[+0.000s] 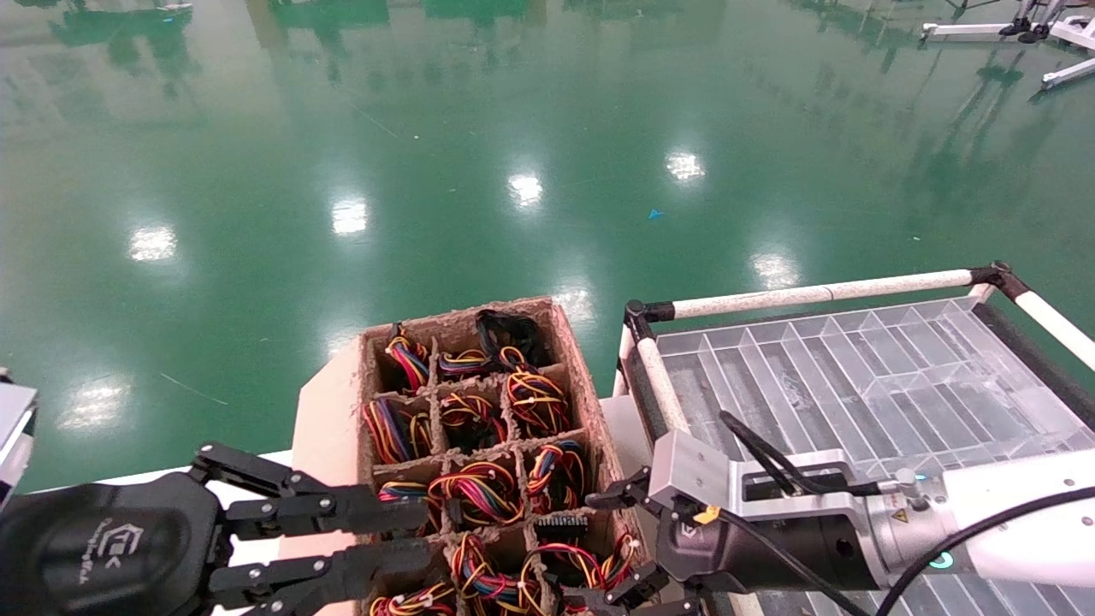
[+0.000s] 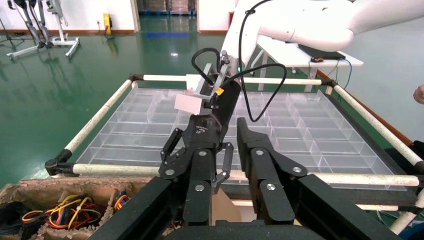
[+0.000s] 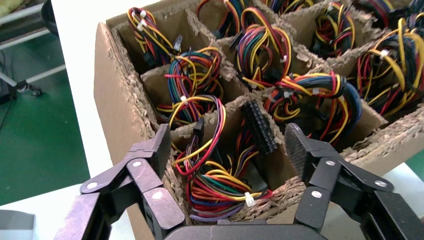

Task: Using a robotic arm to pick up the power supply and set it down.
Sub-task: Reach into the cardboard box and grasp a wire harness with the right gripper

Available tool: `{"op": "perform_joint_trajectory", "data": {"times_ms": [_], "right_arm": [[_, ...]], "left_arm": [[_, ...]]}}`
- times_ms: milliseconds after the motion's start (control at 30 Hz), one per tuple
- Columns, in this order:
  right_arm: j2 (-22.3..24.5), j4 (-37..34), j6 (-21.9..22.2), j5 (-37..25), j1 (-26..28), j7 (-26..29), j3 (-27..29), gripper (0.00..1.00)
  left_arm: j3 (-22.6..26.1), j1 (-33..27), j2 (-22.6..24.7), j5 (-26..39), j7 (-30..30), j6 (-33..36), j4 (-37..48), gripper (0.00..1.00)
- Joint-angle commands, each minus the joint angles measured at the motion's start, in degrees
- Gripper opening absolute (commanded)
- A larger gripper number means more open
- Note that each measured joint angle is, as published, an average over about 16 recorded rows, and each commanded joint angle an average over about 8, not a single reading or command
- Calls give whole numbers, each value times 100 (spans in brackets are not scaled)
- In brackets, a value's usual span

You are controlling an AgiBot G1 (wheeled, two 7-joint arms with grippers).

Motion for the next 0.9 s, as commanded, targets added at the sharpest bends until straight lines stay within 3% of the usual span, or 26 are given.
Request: {"op": "perform_joint_trajectory", "data": {"times_ms": [33,900], "right_arm": [[-42,-56,-33,-57,56,7,-41,0],[13,-32,-124,-242,162,204,-140,0]], "left_arm": [[1,0,0,-1,0,0,0,100],[11,-2,-5,-8,6,-5,0,100]]}}
